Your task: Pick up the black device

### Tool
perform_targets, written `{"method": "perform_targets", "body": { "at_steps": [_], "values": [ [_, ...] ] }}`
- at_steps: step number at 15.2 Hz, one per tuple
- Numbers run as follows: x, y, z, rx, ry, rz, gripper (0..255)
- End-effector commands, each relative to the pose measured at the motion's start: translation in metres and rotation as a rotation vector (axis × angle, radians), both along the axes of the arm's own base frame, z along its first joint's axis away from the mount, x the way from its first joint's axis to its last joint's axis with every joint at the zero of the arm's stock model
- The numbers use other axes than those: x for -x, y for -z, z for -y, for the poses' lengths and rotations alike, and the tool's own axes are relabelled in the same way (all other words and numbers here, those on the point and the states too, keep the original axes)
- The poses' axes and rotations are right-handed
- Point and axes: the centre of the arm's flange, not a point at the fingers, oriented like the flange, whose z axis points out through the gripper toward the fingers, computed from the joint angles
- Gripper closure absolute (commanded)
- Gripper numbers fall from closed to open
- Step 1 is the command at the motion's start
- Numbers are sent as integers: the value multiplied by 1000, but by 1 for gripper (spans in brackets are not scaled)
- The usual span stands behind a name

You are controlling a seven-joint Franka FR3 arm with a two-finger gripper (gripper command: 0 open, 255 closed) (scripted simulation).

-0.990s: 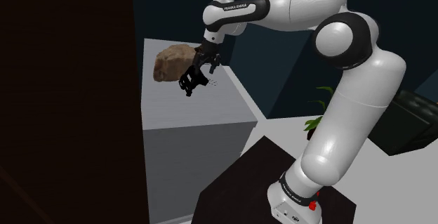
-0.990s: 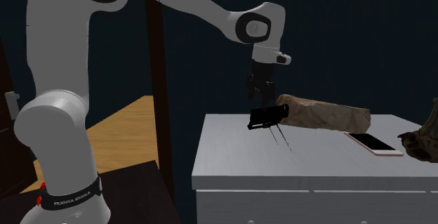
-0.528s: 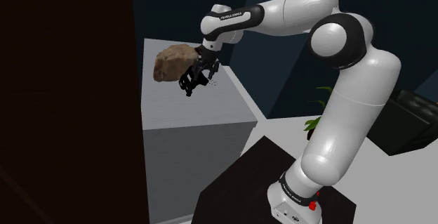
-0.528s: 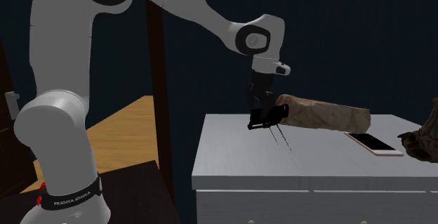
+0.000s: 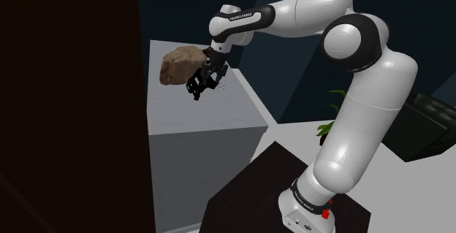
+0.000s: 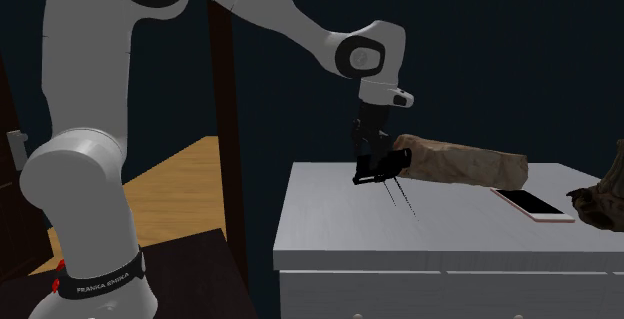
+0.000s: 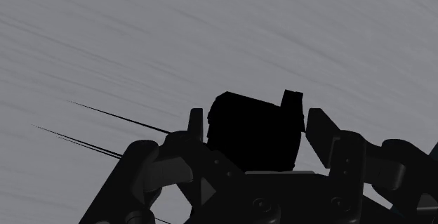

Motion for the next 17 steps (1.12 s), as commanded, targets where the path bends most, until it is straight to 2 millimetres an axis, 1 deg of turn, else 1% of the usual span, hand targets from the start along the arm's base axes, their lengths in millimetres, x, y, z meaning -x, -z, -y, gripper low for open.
{"method": "perform_targets", "body": {
  "at_steps": [1,2,17],
  "values": [
    [0,1,0,0,0,-1,255],
    [-1,2,0,0,0,-1,255],
    [-1,-78,0,0,0,-1,255]
  ]
}}
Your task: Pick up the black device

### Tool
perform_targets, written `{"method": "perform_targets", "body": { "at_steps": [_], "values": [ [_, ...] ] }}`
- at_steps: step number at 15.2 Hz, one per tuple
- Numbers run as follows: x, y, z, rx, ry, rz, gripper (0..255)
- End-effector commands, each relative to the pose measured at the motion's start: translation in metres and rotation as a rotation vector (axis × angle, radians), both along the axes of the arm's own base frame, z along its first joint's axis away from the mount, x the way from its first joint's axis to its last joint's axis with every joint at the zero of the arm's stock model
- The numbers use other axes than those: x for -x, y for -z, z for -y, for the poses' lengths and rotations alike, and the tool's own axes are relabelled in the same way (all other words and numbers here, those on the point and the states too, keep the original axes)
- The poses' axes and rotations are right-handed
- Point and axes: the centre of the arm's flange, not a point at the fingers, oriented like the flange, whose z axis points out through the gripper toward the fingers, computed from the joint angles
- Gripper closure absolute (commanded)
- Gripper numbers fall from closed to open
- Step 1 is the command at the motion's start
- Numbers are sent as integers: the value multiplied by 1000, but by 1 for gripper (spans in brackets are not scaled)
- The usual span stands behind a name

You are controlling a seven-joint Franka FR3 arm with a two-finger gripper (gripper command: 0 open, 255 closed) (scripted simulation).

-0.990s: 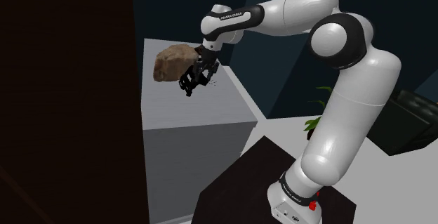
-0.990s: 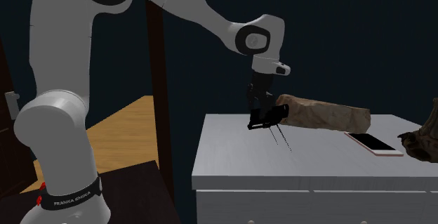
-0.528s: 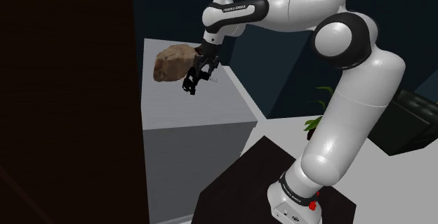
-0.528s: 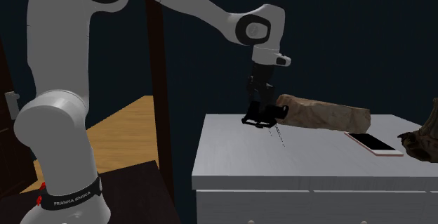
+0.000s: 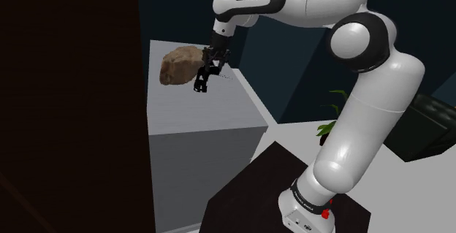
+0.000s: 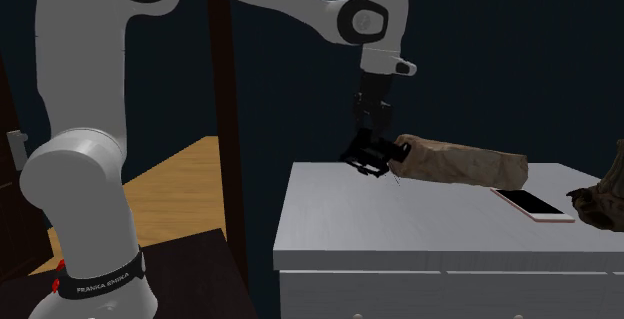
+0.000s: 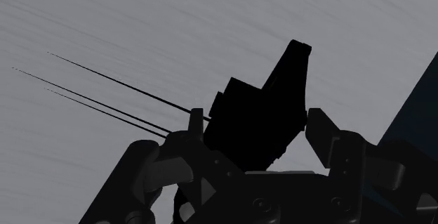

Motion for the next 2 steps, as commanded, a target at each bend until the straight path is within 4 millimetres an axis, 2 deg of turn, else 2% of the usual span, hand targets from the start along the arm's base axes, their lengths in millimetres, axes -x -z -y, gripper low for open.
{"method": "perform_targets", "body": {
  "at_steps": [1,2],
  "values": [
    [1,-7,0,0,0,0,255],
    [1,-7,0,0,0,0,255]
  ]
}}
